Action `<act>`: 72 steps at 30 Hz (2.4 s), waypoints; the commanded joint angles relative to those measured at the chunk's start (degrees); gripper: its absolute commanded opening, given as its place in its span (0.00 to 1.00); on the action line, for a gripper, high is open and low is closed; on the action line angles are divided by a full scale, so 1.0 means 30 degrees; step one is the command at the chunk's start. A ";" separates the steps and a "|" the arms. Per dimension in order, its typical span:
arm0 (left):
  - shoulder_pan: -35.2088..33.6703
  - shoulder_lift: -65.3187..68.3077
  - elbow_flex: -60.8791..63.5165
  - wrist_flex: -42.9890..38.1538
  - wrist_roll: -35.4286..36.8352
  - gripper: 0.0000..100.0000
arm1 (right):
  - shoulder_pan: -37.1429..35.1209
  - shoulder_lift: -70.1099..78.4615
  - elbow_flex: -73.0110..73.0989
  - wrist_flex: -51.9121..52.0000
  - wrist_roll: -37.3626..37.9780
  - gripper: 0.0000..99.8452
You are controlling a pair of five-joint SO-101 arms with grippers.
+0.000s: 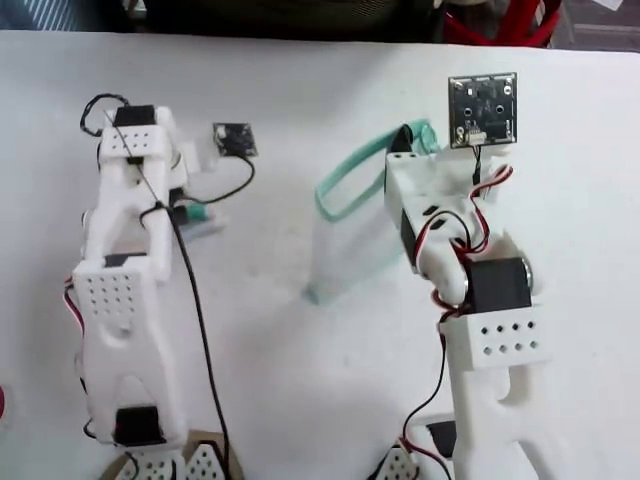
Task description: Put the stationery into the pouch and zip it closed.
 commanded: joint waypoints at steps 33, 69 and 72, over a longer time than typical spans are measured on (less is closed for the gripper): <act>0.1480 -0.4059 -0.7414 0.4982 0.5304 0.02 | -0.0659 0.0601 0.1934 0.0190 0.0264 0.24; 1.1941 -4.0337 2.4527 -1.4535 2.3414 0.02 | -0.0659 0.0601 0.2081 0.0161 0.0264 0.24; 1.3905 -4.0601 2.6110 -1.5648 2.3971 0.02 | -0.0659 0.0601 0.2491 -0.0513 0.0264 0.24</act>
